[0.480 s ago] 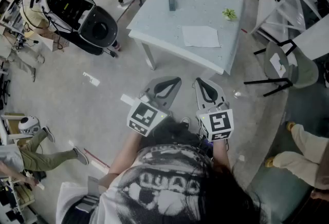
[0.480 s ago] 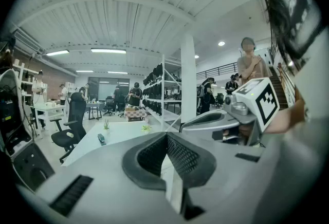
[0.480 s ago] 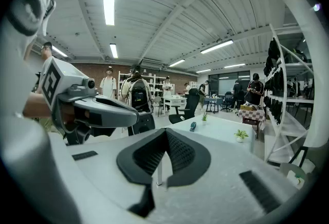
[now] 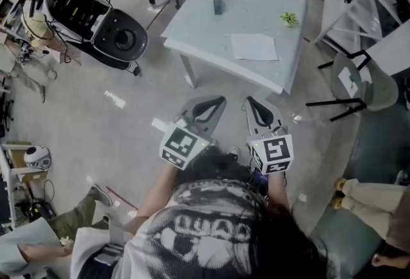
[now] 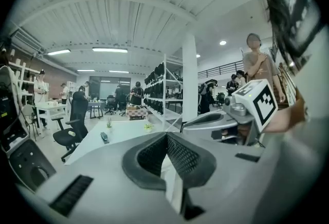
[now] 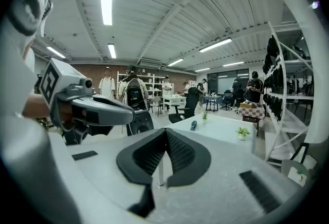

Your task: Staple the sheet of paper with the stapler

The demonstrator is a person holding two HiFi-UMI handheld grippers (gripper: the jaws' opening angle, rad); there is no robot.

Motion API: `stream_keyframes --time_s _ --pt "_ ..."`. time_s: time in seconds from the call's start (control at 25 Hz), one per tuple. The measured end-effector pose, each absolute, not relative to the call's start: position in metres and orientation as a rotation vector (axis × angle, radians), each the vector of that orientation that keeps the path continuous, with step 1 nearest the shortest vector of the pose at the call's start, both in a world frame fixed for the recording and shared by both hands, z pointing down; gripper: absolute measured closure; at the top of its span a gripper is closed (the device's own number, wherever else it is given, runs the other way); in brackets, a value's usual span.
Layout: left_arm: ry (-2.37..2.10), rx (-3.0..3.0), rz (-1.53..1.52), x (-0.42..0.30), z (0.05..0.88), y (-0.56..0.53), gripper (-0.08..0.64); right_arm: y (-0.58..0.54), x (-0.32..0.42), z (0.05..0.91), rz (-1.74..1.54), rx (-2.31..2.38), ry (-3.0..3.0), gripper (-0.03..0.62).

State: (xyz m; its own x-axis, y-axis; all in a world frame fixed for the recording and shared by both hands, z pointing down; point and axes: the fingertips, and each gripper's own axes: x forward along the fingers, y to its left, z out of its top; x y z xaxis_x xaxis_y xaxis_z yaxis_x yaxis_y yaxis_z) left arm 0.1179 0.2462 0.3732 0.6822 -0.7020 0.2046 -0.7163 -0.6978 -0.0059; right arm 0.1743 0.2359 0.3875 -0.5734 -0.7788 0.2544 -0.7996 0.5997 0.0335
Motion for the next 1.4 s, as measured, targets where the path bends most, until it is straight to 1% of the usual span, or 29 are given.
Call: stream_keyframes --time_s 0.48,0.72,0.88,1.12,1.4 --pt "-1.132 2.834 0.303 0.079 0.383 0.238 0.568 0.228 0.153 0.406 0.192 1.385 -2.531 0.593" --pt "-1.086 2.829 0.299 0.080 0.387 0.223 0.568 0.213 0.164 0.416 0.268 1.416 -2.483 0.592" --pt "-1.091 2.811 0.316 0.083 0.389 0.198 0.568 0.187 0.174 0.421 0.293 1.420 -2.461 0.592" --pt "-1.126 2.783 0.332 0.069 0.404 0.158 0.568 0.133 0.178 0.449 0.333 1.409 -2.441 0.588" --pt "-1.145 2.802 0.364 0.075 0.406 0.068 0.568 0.036 0.207 0.474 0.377 1.418 -2.379 0.583"
